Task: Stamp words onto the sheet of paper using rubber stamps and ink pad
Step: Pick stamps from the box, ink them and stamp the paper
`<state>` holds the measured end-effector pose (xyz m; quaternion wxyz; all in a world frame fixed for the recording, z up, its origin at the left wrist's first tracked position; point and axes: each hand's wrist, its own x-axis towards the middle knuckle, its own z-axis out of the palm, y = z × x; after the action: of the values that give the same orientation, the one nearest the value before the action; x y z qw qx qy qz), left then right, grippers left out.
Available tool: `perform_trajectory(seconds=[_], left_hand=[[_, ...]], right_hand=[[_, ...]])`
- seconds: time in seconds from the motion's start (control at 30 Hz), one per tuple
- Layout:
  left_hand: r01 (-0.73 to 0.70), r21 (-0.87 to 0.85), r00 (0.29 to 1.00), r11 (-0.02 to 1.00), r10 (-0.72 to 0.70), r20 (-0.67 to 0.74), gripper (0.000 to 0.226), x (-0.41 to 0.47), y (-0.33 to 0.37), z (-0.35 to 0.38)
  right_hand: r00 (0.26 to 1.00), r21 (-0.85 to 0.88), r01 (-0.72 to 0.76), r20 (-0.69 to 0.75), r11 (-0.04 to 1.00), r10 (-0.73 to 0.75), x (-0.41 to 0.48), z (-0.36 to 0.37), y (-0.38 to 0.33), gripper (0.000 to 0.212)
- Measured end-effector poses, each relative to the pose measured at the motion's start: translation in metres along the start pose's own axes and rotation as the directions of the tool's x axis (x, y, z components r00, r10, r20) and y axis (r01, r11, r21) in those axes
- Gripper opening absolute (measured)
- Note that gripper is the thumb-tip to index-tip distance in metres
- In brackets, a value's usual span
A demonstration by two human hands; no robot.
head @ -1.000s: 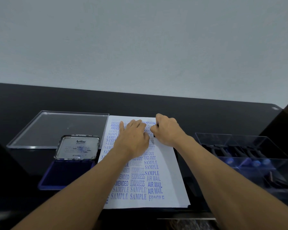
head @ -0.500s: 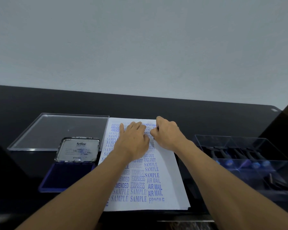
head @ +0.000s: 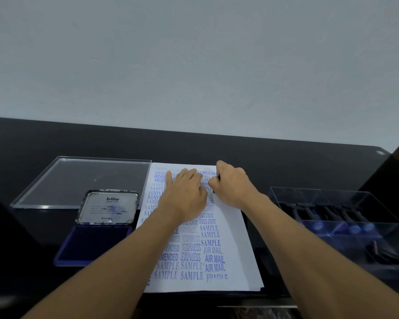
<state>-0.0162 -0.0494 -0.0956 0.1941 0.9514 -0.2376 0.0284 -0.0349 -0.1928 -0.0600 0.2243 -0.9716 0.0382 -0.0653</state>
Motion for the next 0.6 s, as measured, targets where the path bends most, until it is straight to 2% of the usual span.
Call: perform_trajectory(seconds=[0.2,0.37,0.6], left_hand=[[0.004,0.003,1.0,1.0,-0.004,-0.007,0.045,0.0009,-0.0008,0.0013],[0.005,0.007,1.0,1.0,-0.005,-0.003,0.046,0.0006,0.0001,0.0003],[0.008,0.013,1.0,1.0,-0.008,0.002,0.047,-0.0002,0.0003,-0.0005]], right_hand=[[1.0,0.007,0.008,-0.017,1.0,-0.008,-0.0062,-0.0009,-0.0016,0.029],[1.0,0.008,-0.015,-0.001,1.0,0.015,-0.0025,-0.0015,-0.0022,0.025],[1.0,-0.003,-0.022,0.0,1.0,0.022,-0.0032,-0.0028,-0.0039,0.03]])
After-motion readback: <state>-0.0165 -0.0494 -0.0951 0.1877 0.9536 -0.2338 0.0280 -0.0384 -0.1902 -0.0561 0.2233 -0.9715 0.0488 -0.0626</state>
